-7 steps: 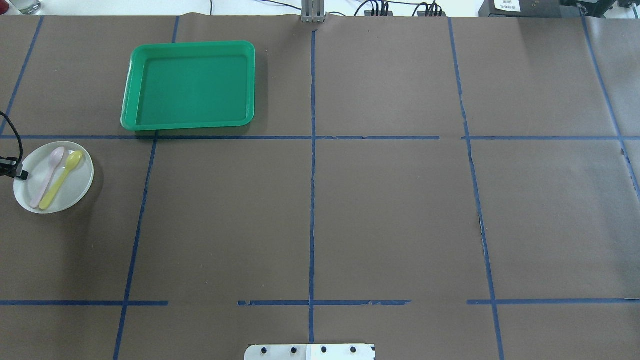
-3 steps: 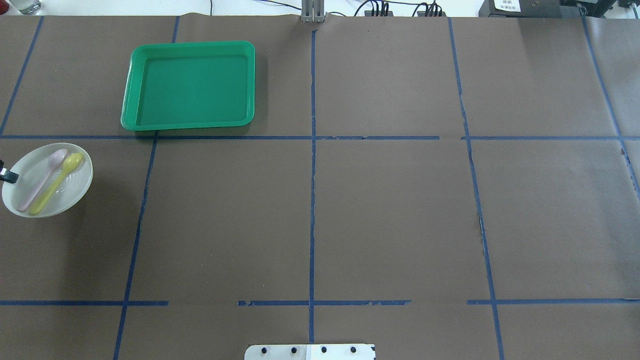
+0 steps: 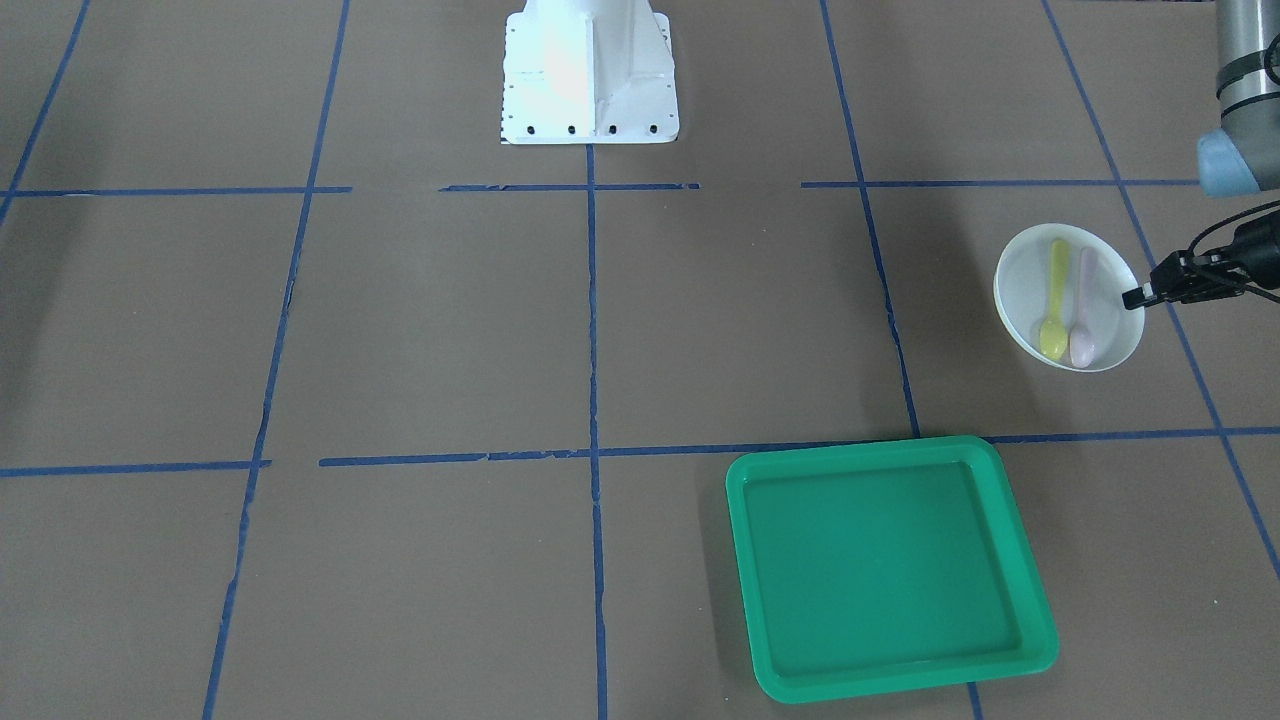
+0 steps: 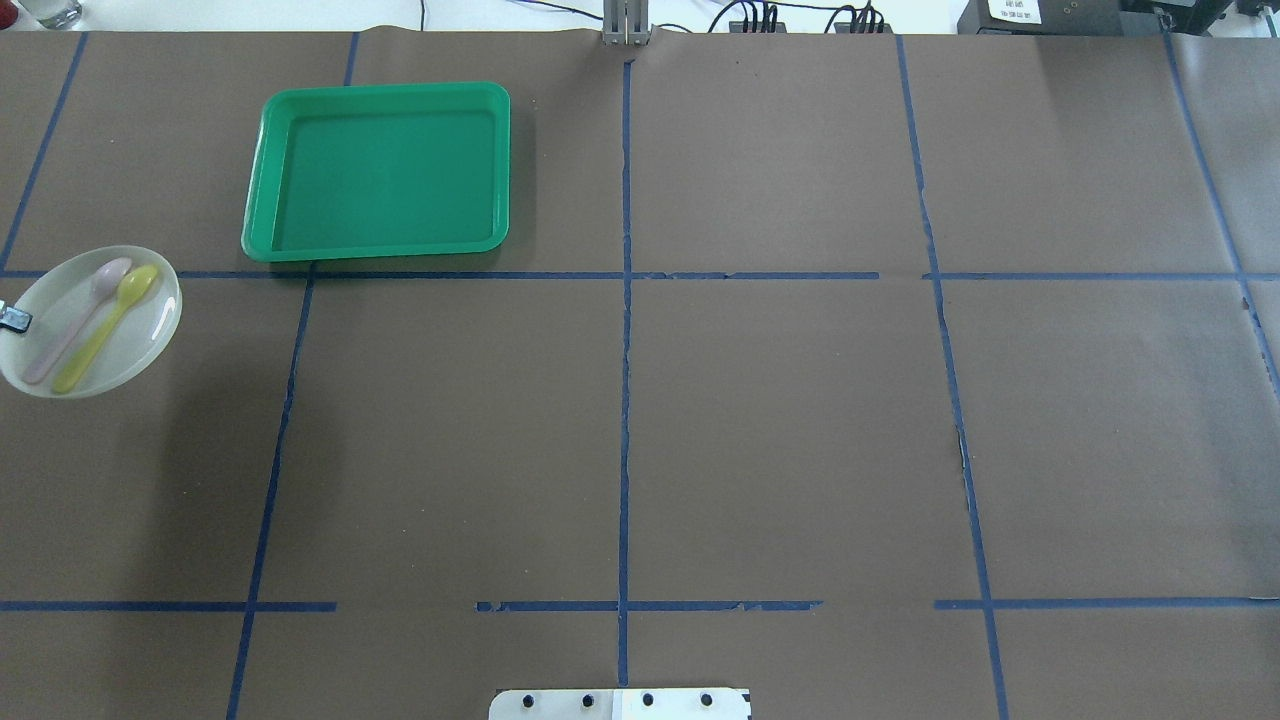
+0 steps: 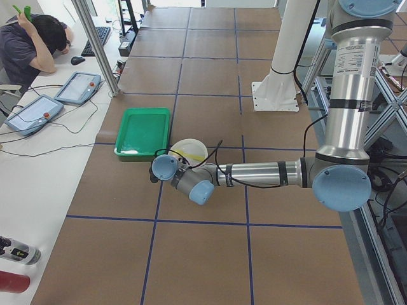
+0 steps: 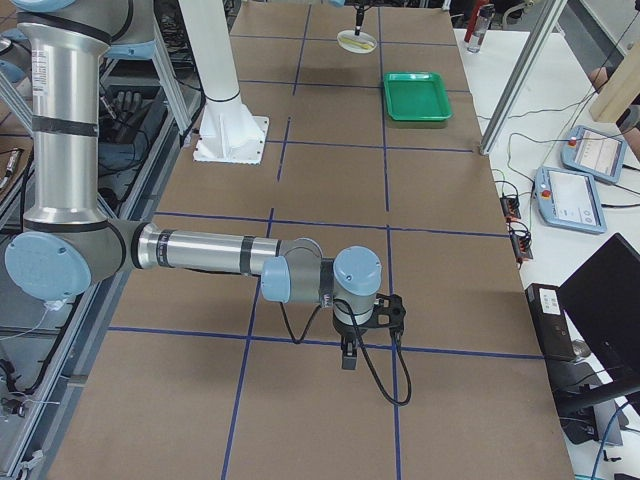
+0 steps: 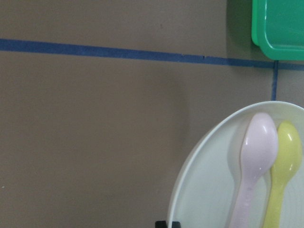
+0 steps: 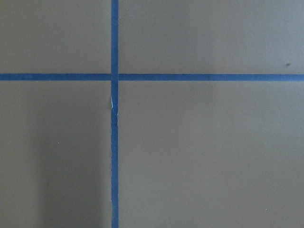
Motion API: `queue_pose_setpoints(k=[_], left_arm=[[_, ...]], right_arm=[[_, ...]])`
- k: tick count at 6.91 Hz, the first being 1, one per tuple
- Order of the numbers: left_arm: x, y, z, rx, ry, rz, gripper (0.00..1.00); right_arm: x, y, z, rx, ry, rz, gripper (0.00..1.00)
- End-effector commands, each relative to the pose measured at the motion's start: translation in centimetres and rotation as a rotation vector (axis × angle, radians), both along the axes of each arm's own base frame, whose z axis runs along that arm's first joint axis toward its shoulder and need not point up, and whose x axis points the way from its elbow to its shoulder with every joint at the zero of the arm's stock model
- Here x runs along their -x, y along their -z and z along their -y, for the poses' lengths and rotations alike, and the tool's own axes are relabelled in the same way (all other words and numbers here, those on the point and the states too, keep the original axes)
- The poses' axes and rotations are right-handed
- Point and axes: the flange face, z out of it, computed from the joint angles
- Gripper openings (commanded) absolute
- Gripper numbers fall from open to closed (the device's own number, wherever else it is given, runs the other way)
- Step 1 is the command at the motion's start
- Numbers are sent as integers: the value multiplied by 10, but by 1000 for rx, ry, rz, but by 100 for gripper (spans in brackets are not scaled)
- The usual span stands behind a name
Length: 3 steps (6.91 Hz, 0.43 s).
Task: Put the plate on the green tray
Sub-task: 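Grip the white plate rim with the left gripper and lift it, then carry the plate with the left gripper over the green tray and lower it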
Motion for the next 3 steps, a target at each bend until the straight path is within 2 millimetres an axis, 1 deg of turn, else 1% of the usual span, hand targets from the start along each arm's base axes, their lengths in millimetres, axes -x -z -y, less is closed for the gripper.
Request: queue_pose_setpoints(k=[1, 2, 3], left_arm=[[-19, 77, 73, 48, 111, 64, 0], [-57, 105, 96, 119, 131, 81, 0], [-99, 126, 119, 174, 165, 117, 0]], right_arm=[[0, 0, 0, 0, 0, 0, 100], [0, 0, 0, 0, 0, 0, 100], [0, 0, 0, 0, 0, 0, 100]])
